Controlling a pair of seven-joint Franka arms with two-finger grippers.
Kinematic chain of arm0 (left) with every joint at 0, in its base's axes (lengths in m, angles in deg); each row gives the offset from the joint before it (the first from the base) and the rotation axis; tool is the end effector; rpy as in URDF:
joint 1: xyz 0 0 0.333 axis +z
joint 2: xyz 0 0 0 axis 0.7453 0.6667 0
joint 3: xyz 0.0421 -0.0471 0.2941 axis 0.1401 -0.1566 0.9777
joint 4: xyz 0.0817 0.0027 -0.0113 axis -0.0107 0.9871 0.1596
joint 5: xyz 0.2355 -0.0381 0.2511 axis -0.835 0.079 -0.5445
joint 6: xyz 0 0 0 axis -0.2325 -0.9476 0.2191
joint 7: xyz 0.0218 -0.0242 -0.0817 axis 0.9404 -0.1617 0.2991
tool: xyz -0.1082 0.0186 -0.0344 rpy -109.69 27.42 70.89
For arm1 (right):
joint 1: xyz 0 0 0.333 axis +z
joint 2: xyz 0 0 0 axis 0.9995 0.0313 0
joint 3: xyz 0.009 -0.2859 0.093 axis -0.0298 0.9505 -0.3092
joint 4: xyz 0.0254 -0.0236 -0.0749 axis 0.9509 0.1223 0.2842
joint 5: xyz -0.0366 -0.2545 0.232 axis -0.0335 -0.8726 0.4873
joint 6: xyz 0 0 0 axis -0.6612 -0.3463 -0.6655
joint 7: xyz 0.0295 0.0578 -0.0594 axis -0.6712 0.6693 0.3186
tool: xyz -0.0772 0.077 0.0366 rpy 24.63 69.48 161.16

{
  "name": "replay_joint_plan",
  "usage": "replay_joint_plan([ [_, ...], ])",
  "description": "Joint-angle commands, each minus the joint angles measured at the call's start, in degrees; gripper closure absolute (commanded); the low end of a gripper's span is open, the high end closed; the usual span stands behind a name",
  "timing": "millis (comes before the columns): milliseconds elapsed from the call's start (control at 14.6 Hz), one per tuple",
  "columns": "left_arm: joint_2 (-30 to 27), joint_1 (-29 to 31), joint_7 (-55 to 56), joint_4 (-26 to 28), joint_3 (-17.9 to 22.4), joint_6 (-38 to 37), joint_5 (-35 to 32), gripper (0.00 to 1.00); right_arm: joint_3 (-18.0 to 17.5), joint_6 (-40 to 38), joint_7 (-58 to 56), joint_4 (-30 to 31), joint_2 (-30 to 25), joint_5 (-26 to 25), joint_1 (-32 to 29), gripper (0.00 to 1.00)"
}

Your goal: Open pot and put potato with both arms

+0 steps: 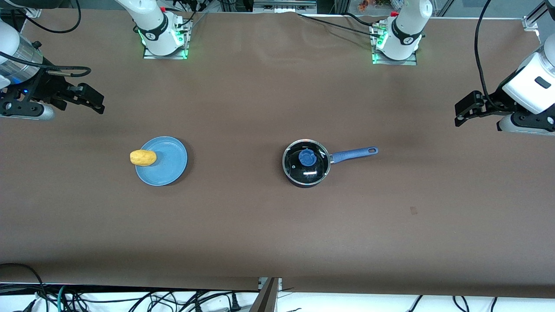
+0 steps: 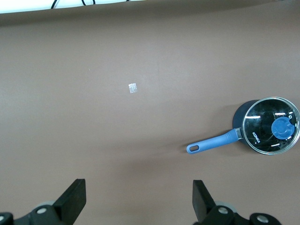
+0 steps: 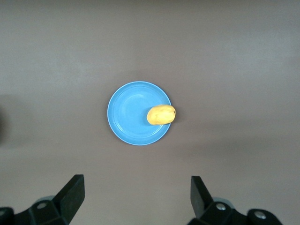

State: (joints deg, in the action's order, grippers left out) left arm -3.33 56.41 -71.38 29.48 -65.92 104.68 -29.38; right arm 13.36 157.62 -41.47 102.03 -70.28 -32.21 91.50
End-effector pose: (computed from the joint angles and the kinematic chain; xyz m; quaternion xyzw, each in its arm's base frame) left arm 0.5458 -0.0585 0.6092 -0.9989 0.0422 -0.0190 0.0050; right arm 0.5139 0.0625 0.5863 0.9991 -0.0403 -0.0014 0.0129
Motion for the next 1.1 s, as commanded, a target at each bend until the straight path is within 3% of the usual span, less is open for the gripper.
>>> replay_joint_plan([
  [0, 0.52, 0.30, -1.37, -1.23, -0.31, -0.10, -0.43, 0.00, -0.02, -0.28, 0.32, -0.91, 0.13, 0.23, -0.04, 0.00],
  [618, 1.39, -1.45, -0.15, -1.23, -1.10, -0.01, -3.50, 0.00, -0.02, -0.36, 0.32, -0.91, 0.13, 0.23, -0.04, 0.00],
  [1030, 4.99, -7.86, 14.68, -1.41, -1.10, -0.01, -2.71, 0.00, -0.02, -0.19, 0.32, -0.91, 0.13, 0.23, -0.04, 0.00],
])
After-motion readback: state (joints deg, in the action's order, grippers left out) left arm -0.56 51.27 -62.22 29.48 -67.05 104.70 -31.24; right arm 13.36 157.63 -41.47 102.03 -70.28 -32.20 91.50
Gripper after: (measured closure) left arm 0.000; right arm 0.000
